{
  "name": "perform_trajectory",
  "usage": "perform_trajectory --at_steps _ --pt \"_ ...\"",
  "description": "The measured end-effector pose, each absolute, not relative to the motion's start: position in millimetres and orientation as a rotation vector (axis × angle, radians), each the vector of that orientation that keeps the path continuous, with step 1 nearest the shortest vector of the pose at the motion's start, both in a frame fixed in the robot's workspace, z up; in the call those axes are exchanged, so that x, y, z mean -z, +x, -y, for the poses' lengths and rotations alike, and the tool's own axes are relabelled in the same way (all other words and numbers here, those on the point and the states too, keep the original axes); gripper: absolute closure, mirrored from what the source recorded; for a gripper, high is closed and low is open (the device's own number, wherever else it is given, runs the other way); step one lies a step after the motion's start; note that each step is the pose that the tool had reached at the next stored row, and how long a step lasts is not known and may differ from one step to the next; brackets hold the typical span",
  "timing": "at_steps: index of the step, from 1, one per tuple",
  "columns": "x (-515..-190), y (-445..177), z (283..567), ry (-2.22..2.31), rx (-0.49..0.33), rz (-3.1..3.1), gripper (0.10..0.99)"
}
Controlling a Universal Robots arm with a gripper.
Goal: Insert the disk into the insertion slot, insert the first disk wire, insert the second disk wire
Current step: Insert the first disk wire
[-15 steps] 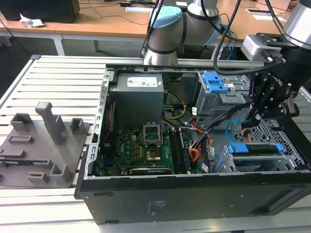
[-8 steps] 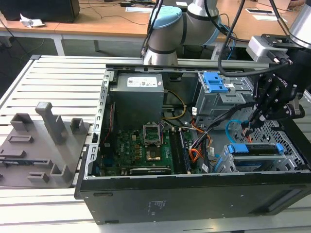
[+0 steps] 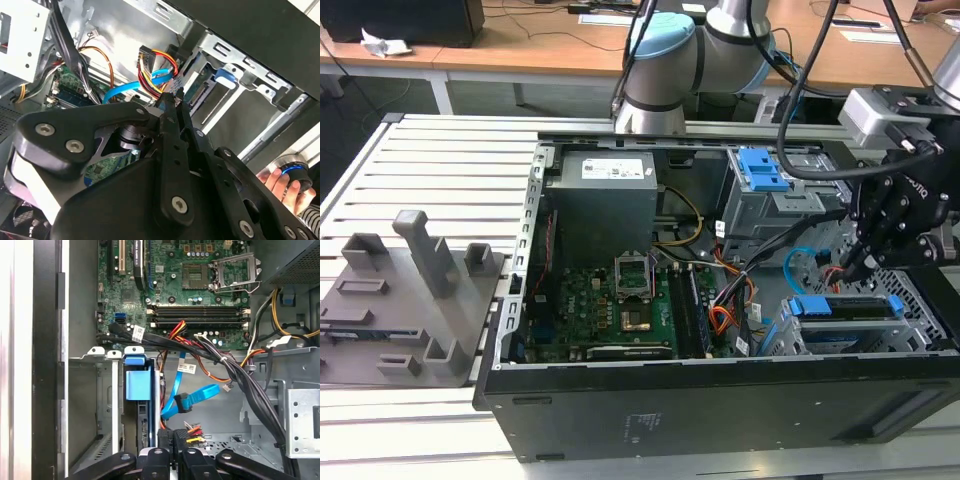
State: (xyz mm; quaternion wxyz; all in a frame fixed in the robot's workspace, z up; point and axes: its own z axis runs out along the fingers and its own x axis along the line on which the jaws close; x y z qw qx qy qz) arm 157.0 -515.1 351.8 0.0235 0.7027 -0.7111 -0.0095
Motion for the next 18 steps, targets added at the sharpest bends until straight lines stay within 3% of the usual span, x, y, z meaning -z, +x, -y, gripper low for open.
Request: perform_trajectory --at_steps 18 --pt "-350.8 157.0 543.2 2.175 0.030 2.201 0.922"
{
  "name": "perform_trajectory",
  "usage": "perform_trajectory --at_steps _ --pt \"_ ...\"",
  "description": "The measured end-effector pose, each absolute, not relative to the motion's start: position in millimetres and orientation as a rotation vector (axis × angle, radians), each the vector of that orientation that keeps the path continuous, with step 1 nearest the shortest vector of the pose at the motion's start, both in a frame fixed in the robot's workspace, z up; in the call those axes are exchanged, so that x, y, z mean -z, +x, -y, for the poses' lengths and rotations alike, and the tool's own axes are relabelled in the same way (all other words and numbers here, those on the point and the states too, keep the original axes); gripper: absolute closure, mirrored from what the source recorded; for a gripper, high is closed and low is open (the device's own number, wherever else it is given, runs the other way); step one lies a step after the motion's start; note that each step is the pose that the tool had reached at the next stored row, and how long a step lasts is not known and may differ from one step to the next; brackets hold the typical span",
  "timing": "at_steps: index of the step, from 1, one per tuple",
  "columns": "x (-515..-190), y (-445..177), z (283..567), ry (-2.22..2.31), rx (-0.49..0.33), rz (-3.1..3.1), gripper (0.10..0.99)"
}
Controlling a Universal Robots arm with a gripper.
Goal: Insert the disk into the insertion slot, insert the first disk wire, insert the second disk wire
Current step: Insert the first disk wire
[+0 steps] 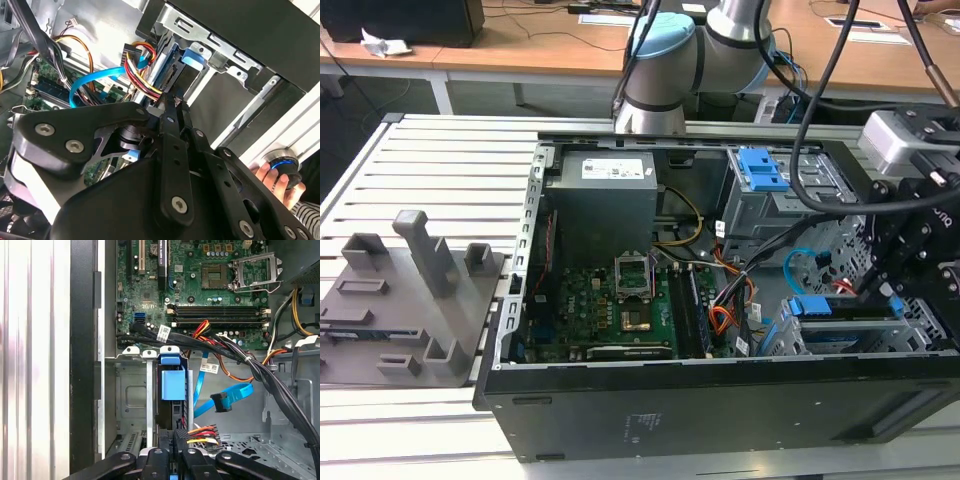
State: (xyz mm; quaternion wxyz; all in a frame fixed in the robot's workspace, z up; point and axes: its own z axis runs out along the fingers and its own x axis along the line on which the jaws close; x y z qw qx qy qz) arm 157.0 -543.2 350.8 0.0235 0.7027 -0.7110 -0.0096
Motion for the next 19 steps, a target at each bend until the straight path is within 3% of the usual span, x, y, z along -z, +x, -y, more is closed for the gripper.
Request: perform_trajectory --at_steps 11,19 --pt "-349.9 158.1 543.1 2.177 0.034 2.203 0.922" --pt "-348.9 163.4 542.9 2.197 0.083 2.220 0.922"
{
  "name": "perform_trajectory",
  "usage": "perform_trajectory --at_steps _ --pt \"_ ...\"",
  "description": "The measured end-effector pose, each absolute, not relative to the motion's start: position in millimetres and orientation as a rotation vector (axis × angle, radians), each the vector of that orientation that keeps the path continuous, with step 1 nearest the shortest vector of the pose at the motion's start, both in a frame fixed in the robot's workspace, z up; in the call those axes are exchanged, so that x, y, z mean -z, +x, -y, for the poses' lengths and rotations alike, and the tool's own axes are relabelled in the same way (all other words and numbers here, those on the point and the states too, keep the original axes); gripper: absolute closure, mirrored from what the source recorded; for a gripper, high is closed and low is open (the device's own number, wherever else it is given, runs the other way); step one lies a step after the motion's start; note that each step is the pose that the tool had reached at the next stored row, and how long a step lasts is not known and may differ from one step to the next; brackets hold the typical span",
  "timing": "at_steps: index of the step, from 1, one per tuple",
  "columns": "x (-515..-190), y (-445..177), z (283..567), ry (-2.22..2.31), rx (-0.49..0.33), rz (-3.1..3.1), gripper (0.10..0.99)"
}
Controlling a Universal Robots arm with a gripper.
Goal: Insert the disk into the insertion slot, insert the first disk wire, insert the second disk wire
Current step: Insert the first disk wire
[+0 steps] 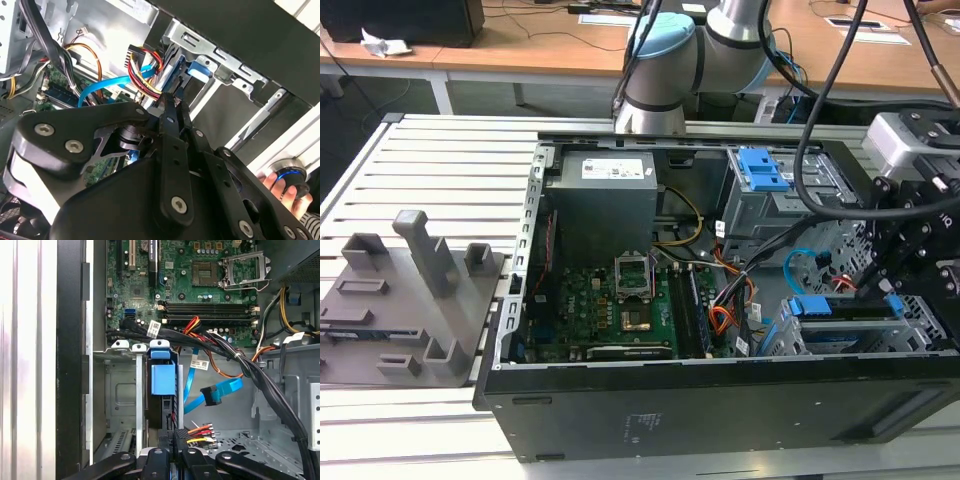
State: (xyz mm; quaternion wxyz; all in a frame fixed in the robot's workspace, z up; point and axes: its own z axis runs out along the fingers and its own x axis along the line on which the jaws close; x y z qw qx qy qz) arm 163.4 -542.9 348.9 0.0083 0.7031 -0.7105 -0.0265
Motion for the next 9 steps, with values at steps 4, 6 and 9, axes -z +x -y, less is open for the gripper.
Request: perform_trajectory --at_steps 4,6,9 --pt "-347.1 164.3 543.0 2.198 0.087 2.221 0.922" --pt "-346.3 164.5 542.9 2.199 0.092 2.223 0.922" --pt "-345.4 165.0 543.0 2.202 0.098 2.225 0.922"
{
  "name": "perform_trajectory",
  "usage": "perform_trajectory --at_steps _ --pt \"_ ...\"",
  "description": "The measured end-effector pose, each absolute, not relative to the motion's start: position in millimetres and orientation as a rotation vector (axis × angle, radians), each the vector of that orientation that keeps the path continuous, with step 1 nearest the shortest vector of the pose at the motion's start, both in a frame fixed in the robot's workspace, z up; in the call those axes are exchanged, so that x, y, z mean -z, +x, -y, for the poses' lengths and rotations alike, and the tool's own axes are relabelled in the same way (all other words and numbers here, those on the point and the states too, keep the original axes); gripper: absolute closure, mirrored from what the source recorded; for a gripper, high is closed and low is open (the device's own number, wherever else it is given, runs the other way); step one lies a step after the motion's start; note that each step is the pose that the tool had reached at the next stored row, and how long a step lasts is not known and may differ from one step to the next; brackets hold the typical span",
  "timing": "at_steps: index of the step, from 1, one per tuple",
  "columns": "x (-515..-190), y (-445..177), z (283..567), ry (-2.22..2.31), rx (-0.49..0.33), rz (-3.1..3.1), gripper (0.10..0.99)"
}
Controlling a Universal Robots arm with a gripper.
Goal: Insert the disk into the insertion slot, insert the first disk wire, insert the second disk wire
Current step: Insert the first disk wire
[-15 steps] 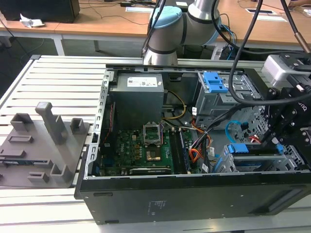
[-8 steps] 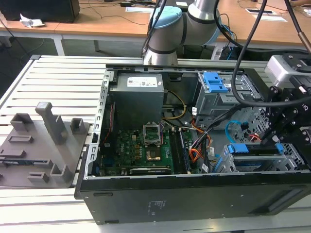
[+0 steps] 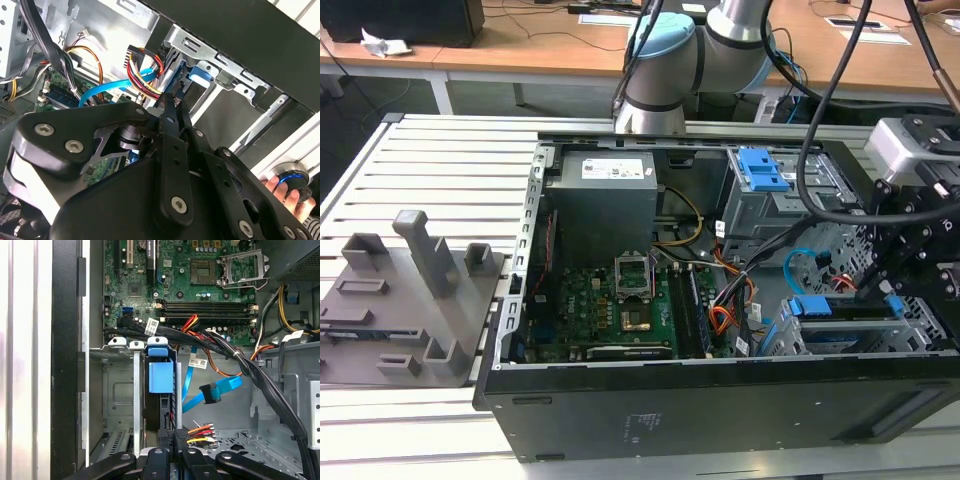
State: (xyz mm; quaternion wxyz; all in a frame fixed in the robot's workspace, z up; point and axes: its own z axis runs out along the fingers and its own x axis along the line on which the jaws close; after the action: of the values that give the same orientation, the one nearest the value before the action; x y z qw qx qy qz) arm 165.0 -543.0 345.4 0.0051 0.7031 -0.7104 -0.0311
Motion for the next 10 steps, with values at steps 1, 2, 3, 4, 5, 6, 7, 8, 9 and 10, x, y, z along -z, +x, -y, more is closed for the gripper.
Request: perform_trajectory --at_steps 1,2,3,4,5,6,7,8,9,10 --pt "-345.2 165.1 543.0 2.202 0.098 2.225 0.922" --pt "-344.8 165.2 543.0 2.202 0.098 2.225 0.922" --pt "-340.6 165.7 543.0 2.201 0.099 2.224 0.922" --pt "-339.8 165.9 543.0 2.201 0.099 2.223 0.922" --pt "-339.0 166.1 543.0 2.200 0.100 2.223 0.922" --pt "-337.8 166.6 543.0 2.200 0.101 2.223 0.922" --pt "-336.7 167.3 543.0 2.200 0.102 2.222 0.922" --pt "-336.3 167.6 543.0 2.199 0.102 2.222 0.922" --pt "-336.1 167.9 543.1 2.199 0.102 2.222 0.922" --pt "-335.8 168.0 543.1 2.199 0.103 2.222 0.922"
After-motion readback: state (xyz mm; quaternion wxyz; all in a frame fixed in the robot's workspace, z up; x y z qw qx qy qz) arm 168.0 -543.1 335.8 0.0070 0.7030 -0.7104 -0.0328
